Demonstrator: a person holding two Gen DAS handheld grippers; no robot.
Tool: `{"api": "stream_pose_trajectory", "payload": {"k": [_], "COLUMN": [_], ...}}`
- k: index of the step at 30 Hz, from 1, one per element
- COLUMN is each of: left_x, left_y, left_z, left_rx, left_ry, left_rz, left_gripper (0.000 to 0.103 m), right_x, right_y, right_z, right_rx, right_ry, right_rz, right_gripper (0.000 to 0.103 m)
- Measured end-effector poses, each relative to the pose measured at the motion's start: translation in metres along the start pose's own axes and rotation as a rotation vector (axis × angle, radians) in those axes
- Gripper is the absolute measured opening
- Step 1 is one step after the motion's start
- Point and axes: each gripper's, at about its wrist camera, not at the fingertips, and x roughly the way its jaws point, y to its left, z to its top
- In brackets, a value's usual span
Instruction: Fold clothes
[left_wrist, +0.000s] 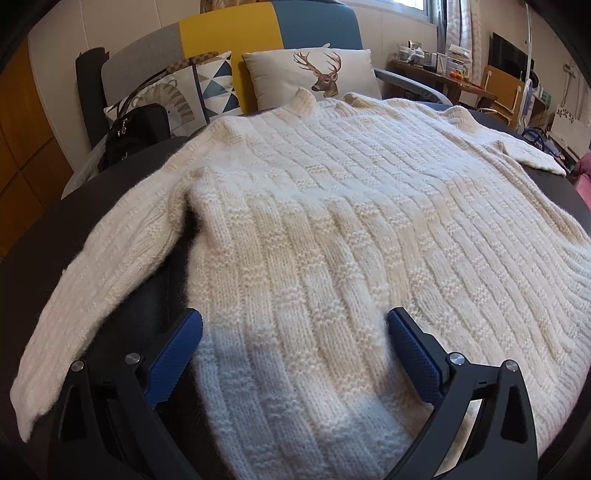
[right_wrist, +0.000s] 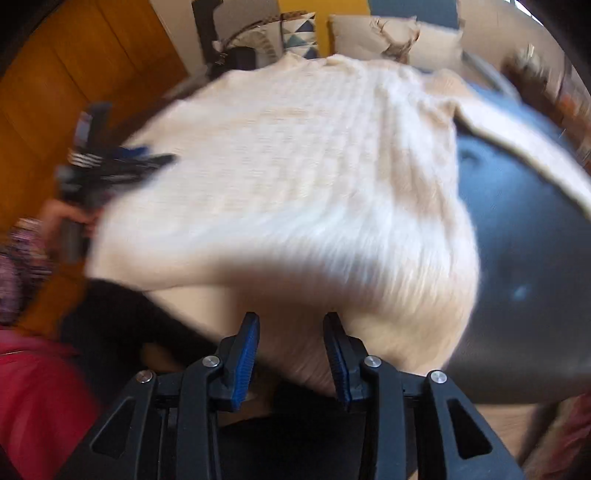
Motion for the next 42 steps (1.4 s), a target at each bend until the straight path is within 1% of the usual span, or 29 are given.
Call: {"api": "stream_pose_trajectory", "payload": {"k": [2,4,6,7,9,10,12,14,15,16,18,19,20,22,23,25,27,28,29,30,31,32,33,35,36,37,38,40,42], "left_x": [0.0,0.002,0.003,0.003,0.003,0.002,0.002,0.002,0.001,0.0,-0.003,-0.005,-0.009,-0.018,-0.02,-0.012,-0.011,-0.011,-0.01,-0.009,-0.008,-0.006,-0.005,-0.005,-0.004,-0.004,-0.003,-0.003,-0.002], "left_y": [0.002,0.005,0.007,0.007,0.006,0.006,0.006,0.007,0.008,0.008,0.008,0.008,0.007,0.003,-0.002,-0.012,-0.013,-0.008,-0.004,0.001,0.004,0.008,0.01,0.011,0.011,0.012,0.013,0.014,0.016], "left_z": [-0.002,-0.001,-0.002,-0.002,-0.003,-0.003,-0.003,-0.003,-0.003,-0.003,-0.002,-0.002,-0.001,-0.001,-0.001,-0.002,-0.005,-0.005,-0.005,-0.005,-0.005,-0.005,-0.005,-0.004,-0.004,-0.003,-0.003,-0.003,-0.005], "left_rx": [0.008,-0.006,-0.016,-0.016,-0.014,-0.015,-0.022,-0.035,-0.043,-0.051,-0.081,-0.093,-0.101,-0.084,-0.053,0.045,0.076,0.065,0.05,0.034,0.025,0.018,0.019,0.034,0.037,0.039,0.038,0.03,0.007], "left_ry": [-0.006,-0.003,-0.002,-0.004,-0.013,-0.014,-0.011,-0.004,0.003,0.011,0.035,0.041,0.033,-0.012,-0.03,0.001,-0.015,-0.01,-0.004,0.003,0.007,0.008,0.007,0.0,-0.002,-0.003,-0.002,0.0,-0.002], "left_rz": [-0.001,-0.016,-0.028,-0.027,-0.021,-0.02,-0.02,-0.021,-0.021,-0.021,-0.018,-0.02,-0.02,-0.014,0.005,0.11,0.119,0.109,0.096,0.084,0.074,0.063,0.061,0.067,0.065,0.062,0.058,0.05,0.047], "left_gripper": [0.103,0.103,0.103,0.103,0.103,0.103,0.103,0.103,0.103,0.103,0.103,0.103,0.103,0.103,0.103,0.103,0.103,0.103,0.103,0.103,0.103,0.103,0.103,0.103,0.103,0.103,0.103,0.103,0.103], "right_x": [-0.001,-0.004,-0.011,-0.015,-0.023,-0.027,-0.036,-0.051,-0.058,-0.064,-0.072,-0.07,-0.066,-0.049,-0.04,-0.022,-0.008,-0.001,-0.001,-0.008,-0.015,-0.022,-0.027,-0.029,-0.029,-0.029,-0.029,-0.029,-0.031], "right_y": [0.008,0.005,-0.009,-0.017,-0.034,-0.041,-0.049,-0.05,-0.048,-0.045,-0.039,-0.035,-0.032,-0.026,-0.022,-0.011,0.004,0.012,0.018,0.02,0.019,0.017,0.014,0.003,-0.003,-0.008,-0.011,-0.011,-0.016], "right_z": [0.0,-0.009,-0.021,-0.027,-0.037,-0.041,-0.047,-0.049,-0.049,-0.047,-0.038,-0.033,-0.027,-0.014,-0.006,0.005,0.009,0.011,0.012,0.011,0.01,0.009,0.008,0.005,0.003,0.001,-0.002,-0.009,-0.02], "right_rx": [-0.108,-0.204,-0.228,-0.204,-0.115,-0.063,0.04,0.111,0.128,0.133,0.106,0.08,0.057,0.012,-0.004,-0.039,-0.115,-0.154,-0.179,-0.177,-0.161,-0.145,-0.131,-0.124,-0.122,-0.118,-0.116,-0.116,-0.048], "right_ry": [-0.031,-0.026,-0.007,0.001,0.004,0.008,0.007,-0.057,-0.096,-0.135,-0.2,-0.211,-0.209,-0.193,-0.192,-0.152,-0.046,0.007,0.045,0.048,0.028,0.009,-0.01,-0.035,-0.043,-0.042,-0.028,0.006,0.018], "right_rz": [-0.156,-0.347,-0.434,-0.434,-0.385,-0.341,-0.183,-0.04,0.011,0.04,0.041,0.03,0.027,0.034,0.029,0.03,0.073,0.095,0.165,0.254,0.299,0.344,0.32,0.12,0.042,0.011,0.02,0.111,0.286], "right_gripper": [0.036,0.035,0.034,0.033,0.03,0.028,0.028,0.031,0.031,0.031,0.035,0.036,0.036,0.036,0.036,0.036,0.04,0.04,0.039,0.039,0.036,0.037,0.037,0.037,0.037,0.037,0.037,0.037,0.037]}}
